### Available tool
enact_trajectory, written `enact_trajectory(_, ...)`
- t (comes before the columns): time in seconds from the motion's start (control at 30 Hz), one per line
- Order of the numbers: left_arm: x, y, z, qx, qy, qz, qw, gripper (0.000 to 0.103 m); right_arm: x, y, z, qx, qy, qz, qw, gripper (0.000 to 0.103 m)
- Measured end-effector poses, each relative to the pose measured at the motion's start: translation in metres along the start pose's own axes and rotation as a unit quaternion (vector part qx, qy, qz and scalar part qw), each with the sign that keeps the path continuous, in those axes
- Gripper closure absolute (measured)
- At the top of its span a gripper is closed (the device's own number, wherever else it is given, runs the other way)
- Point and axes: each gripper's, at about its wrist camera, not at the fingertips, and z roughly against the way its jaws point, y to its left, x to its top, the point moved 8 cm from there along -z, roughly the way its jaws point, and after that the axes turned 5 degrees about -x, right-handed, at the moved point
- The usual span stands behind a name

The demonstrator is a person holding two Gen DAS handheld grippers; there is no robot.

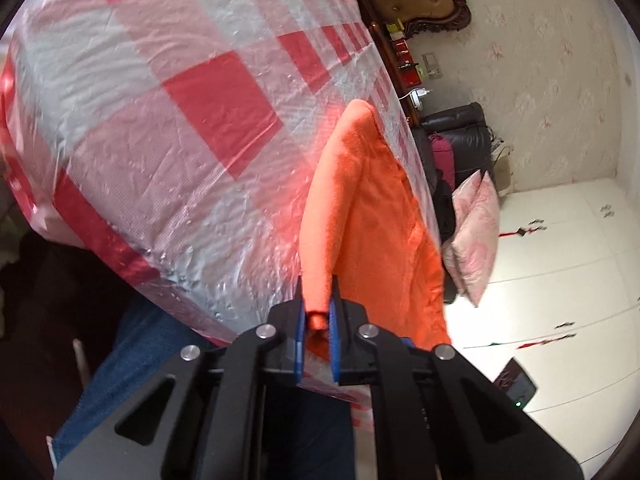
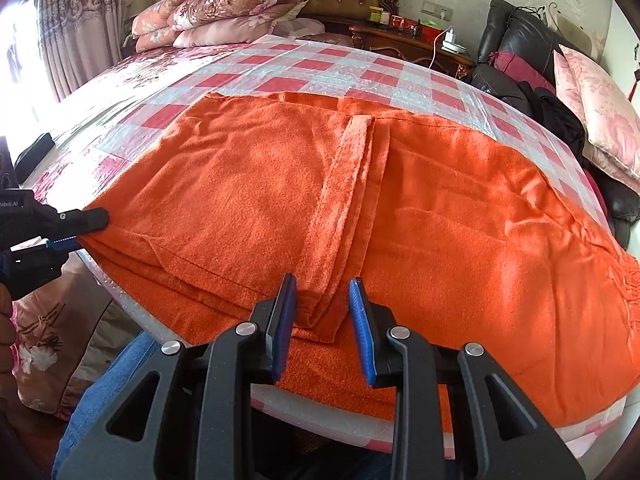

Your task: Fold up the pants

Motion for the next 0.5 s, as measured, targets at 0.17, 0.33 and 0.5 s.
enact_trajectory(0.17, 0.0013, -0.0035, 0.0002, -0.006, -0.002, 0.002, 1.0000, 0.091, 0.0001, 0.0002, 0.0000, 0.000, 0.000, 0.000, 1.000, 0.074)
enact_trajectory(0.33, -0.0002, 0.0001, -0.0017, -0.008, 0.001, 0.006, 0.9999, 0.083, -0.0002, 0.0004, 0.0003, -0.001, -0.001, 0.001, 1.000, 0.074)
enact_trajectory(0.5, -0.0009, -0.0052, -0.0036, -0.008, 0.002, -0.006, 0.9999, 0.072, 0.0002, 0.0002, -0.0001, -0.001, 0.000, 0.001, 1.000, 0.074)
